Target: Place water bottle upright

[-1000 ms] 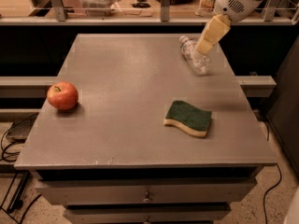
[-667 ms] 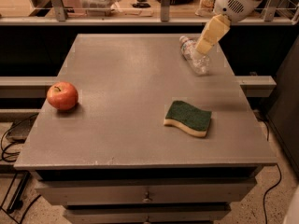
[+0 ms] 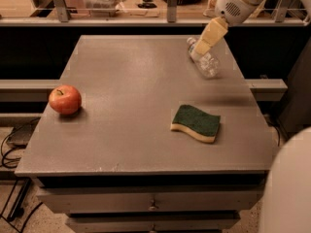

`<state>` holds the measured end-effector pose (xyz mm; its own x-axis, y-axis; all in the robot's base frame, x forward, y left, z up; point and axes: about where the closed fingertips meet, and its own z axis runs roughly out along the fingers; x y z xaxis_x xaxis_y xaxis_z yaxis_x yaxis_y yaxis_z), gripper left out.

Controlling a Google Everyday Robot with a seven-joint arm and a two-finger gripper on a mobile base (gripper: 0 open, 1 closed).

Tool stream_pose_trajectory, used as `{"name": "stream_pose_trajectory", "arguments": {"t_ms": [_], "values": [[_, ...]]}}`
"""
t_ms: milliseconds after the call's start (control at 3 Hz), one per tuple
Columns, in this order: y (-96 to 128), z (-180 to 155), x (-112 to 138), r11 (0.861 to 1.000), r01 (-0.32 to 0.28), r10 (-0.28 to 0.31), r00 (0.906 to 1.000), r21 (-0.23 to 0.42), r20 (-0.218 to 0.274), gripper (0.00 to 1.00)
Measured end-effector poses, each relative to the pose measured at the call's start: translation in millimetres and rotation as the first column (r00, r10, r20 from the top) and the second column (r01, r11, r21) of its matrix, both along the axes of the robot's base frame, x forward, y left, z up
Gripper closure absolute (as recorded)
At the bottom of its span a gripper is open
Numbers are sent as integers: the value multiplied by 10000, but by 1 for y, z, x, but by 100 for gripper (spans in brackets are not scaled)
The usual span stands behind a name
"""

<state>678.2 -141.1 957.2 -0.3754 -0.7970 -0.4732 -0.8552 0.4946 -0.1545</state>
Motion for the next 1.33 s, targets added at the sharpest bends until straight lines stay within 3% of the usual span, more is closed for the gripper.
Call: {"name": "stream_pose_trajectory", "arguments": {"t_ms": [333,667,1000,1333], "values": [[8,-12,30,9960,612,-603,9981,653,-151,0],[11,-24,61,9816,1668,-1667,9860,934,-81,0],[13,-30,63,9801,1725,-1710,9850,982,-236,0],[15,-37,75,9705,2182,-2176,9759,1021,-174,0]]}}
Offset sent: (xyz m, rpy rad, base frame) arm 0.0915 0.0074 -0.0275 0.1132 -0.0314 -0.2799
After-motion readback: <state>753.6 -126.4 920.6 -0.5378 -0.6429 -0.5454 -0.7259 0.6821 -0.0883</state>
